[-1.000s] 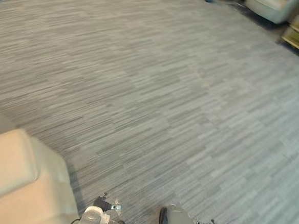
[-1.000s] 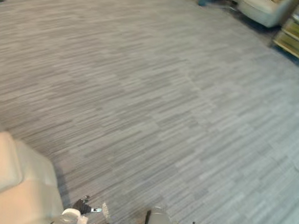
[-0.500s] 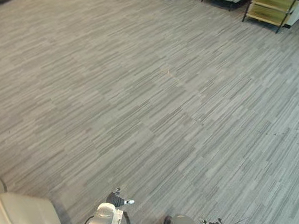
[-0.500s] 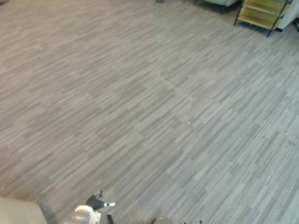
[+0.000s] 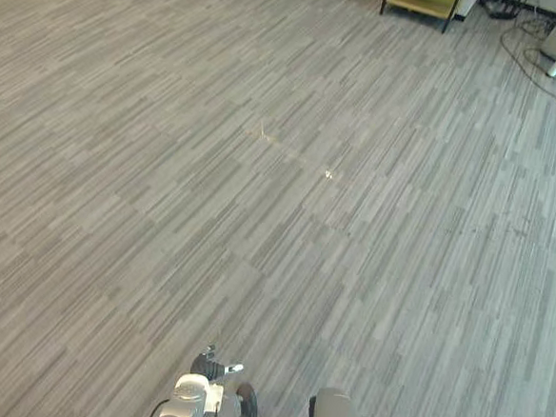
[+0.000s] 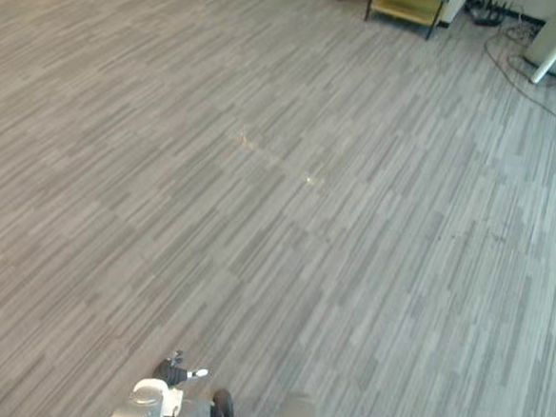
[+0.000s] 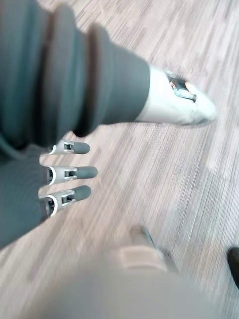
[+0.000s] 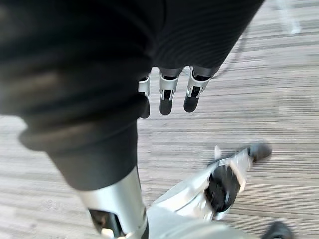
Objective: Pick up cushions and gather them together orderly.
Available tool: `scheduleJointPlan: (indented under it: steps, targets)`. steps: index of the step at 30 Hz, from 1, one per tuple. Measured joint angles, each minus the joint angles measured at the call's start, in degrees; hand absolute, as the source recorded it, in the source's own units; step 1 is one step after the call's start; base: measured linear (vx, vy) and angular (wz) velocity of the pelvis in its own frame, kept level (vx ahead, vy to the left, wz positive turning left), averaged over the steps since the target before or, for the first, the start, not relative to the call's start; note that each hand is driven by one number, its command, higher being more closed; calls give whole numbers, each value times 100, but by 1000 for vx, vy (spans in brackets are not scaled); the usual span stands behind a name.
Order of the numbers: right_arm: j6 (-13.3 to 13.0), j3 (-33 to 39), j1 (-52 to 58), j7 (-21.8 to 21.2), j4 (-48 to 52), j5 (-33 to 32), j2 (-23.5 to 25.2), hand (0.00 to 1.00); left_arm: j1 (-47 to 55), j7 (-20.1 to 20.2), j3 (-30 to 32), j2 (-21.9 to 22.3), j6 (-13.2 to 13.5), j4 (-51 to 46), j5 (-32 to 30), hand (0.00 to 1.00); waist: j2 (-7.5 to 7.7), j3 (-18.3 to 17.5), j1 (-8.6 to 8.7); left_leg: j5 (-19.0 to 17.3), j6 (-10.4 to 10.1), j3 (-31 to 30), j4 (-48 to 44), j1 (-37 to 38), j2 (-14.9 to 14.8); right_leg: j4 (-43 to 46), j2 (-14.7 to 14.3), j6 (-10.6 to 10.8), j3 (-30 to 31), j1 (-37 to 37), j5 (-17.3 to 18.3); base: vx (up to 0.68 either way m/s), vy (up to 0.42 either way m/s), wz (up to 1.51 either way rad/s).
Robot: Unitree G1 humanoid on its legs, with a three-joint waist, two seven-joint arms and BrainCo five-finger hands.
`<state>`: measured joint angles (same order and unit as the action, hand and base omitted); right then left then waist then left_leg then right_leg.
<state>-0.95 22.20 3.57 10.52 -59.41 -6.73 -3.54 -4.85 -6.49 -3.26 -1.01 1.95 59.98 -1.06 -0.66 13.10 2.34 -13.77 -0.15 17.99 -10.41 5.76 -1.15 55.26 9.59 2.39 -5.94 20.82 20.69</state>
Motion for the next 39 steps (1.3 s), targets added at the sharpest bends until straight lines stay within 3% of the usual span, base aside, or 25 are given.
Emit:
scheduleJointPlan:
  steps: [2, 3, 4, 5, 6, 8, 9, 11, 12, 13, 15, 17, 19, 22, 24, 25, 26, 27, 29, 31, 32, 33, 35, 37, 39]
  targets:
    - [-23, -57, -138, -2, 8, 1, -109, 0, -107, -13, -2, -1, 6, 4, 42, 0, -154, 84, 19, 0, 0, 69, 158, 258, -189, -864, -191, -113, -352, 401, -58, 493, -115, -33]
    - [-26, -90, -203, 0, 14, 1, -116, 0, -201, -27, -3, -23, 21, 18, 74, 0, -191, 105, 64, 1, -1, 70, 216, 372, -285, -1941, -329, -156, -474, 628, -523, 543, -192, 4]
    - [-14, -142, -172, -1, -2, -1, -103, 0, -218, -34, -7, -56, 23, 43, 85, 0, -126, 99, 120, 1, -74, 44, 320, 550, -258, -3255, -381, -167, -423, 620, -1501, 572, -206, 15]
    - [-6, -168, -158, -2, -14, 2, -127, 0, -224, -37, -2, -60, 25, 52, 87, 0, -141, 115, 144, -18, -206, 10, 366, 648, -253, -3406, -399, -303, -446, 550, -2155, 614, -185, -4]
    - [0, -158, -250, -11, -35, 7, -176, 0, -282, -23, -6, 30, 47, 125, 96, 0, -393, 151, 102, 80, -368, -27, 435, 675, -428, -3436, -635, -744, -521, 433, -2195, 561, -163, -15]
    - [0, 52, -363, -21, -28, 6, -124, 0, -348, 31, 80, 59, 119, 148, 61, 0, -239, 235, 113, 476, -334, -285, 539, 810, -117, -2750, -444, -814, -352, 387, -1558, 464, -166, -3]
    - [-9, 91, -320, -29, -25, 3, -121, 0, -302, 36, 232, 132, 129, 148, 24, 0, -259, 240, 122, 737, -367, -264, 199, 810, -144, -2634, -434, -820, -407, 171, -1341, 410, -188, 28]
    - [-8, 25, -218, -35, 44, -3, -80, 0, -199, 36, 483, 232, 142, 110, 6, 0, -239, 240, 176, 924, -598, -380, -1575, 323, -446, -2724, -396, -709, -526, -416, -955, 412, -208, 37]
    - [-7, -57, -150, -37, 167, -15, -50, 0, -74, 50, 654, 342, 139, -35, 7, 0, -240, 247, 171, 1293, -700, -433, -3222, -398, -811, -2862, -438, -698, -564, -721, -815, 313, -135, 13]
    - [-28, -84, -127, -34, 274, -36, -37, 0, 5, 63, 693, 358, 138, -160, 4, 0, -270, 239, 129, 1278, -702, -309, -4431, -934, -1151, -2954, -508, -720, -564, -972, -734, 299, -76, -19]
    - [-53, -196, -76, -32, 424, -105, -2, 0, 151, 61, 767, 359, 113, -279, 7, 0, -208, 250, 41, 1101, -610, 77, -5224, -1410, -1499, -3155, -521, -797, -498, -1403, -630, 303, -43, -34]
    - [-58, -293, -13, -29, 470, -226, 26, 0, 182, 53, 783, 366, 112, -518, 11, 0, -149, 240, -39, 832, -406, 531, -4887, -1827, -1627, -3501, -451, -760, -425, -1902, -572, 338, 29, -21]
    - [-47, -309, 6, -30, 476, -234, 63, 0, 183, 50, 774, 383, 140, -592, 13, 0, -104, 230, -161, 720, -346, 922, -3496, -1992, -1505, -3747, -345, -628, -261, -2274, -546, 372, 100, -37]
    - [-51, -203, -4, -29, 463, -225, 132, 0, 181, 47, 772, 385, 150, -585, 20, 0, -35, 192, -247, 866, -459, 765, -1118, -1939, -962, -3868, -156, -432, -75, -2491, -451, 359, 140, -40]
    - [-45, -194, 7, -10, 412, -203, 91, 0, 166, 22, 672, 376, 164, -433, 44, 0, -103, 125, -260, 1060, -541, 319, 93, -1981, -625, -3951, -35, -78, 167, -2676, -195, 484, 280, -50]
    - [-43, -194, 28, 8, 372, -201, 72, 0, 167, 18, 641, 373, 163, -367, 55, 0, -147, 94, -259, 1055, -547, 268, 156, -1964, -628, -3989, -43, -22, 207, -2749, -147, 552, 446, -57]
    - [-22, -124, 61, 30, 223, -178, 51, 0, 131, 14, 614, 350, 156, -234, 84, 0, -99, -7, -262, 1486, -439, 60, -43, -1890, -480, -4052, 103, 50, 447, -2981, 114, 565, 452, -50]
    - [3, -59, 95, 27, 161, -151, 123, 0, 143, 12, 611, 290, 156, -206, 84, 0, 85, -155, -265, 1322, -271, 11, -349, -1965, -247, -3973, 315, -20, 665, -3006, 166, 583, 446, -48]
    - [-6, -43, 130, 23, 83, -43, 178, 0, 167, 9, 562, 221, 148, -182, 85, 0, 289, -341, -233, 932, -134, 93, -663, -2040, -29, -3384, 544, 31, 1076, -2709, 110, 431, 264, -25]
    - [21, -10, 101, 5, -159, 1, 194, 0, 139, 10, 268, 149, 132, -78, 112, 0, 412, -371, -210, 458, 4, 246, -842, -1720, 155, -1330, 625, 756, 1555, -1853, -469, 552, 316, -16]
    - [22, 4, 86, -9, -190, -2, 180, 0, 143, 7, 186, 131, 108, -73, 112, 0, 400, -364, -194, 345, 10, 261, -769, -1500, 192, -709, 568, 896, 1600, -1571, -498, 510, 255, -17]
    - [21, 1, 62, -32, -195, -1, 146, 0, 174, 6, 159, 124, 101, -62, 112, 0, 363, -344, -207, 281, 8, 313, -668, -1240, 197, -299, 472, 874, 1579, -1352, -431, 472, 194, -42]
    - [11, -15, -48, -42, -196, -1, 40, 0, 146, -1, 126, 112, 90, 55, 113, 0, 201, -266, -215, 226, -10, 394, -239, -610, 178, -13, 263, 586, 1159, -868, -86, 496, 159, -39]
    - [-32, -49, -219, -42, -183, 1, -111, 0, -13, -45, -27, 69, 93, 58, 116, 0, -41, -148, -144, 228, -13, 451, 207, -35, 22, -762, -102, 94, 291, -214, 143, 527, 48, -15]
    - [-35, -52, -268, -40, -129, 5, -153, 0, -183, -69, -70, 48, 111, 58, 117, 0, -161, -48, -72, 228, -13, 409, 257, 114, -113, -1743, -293, -102, -61, 212, -124, 404, -70, 24]
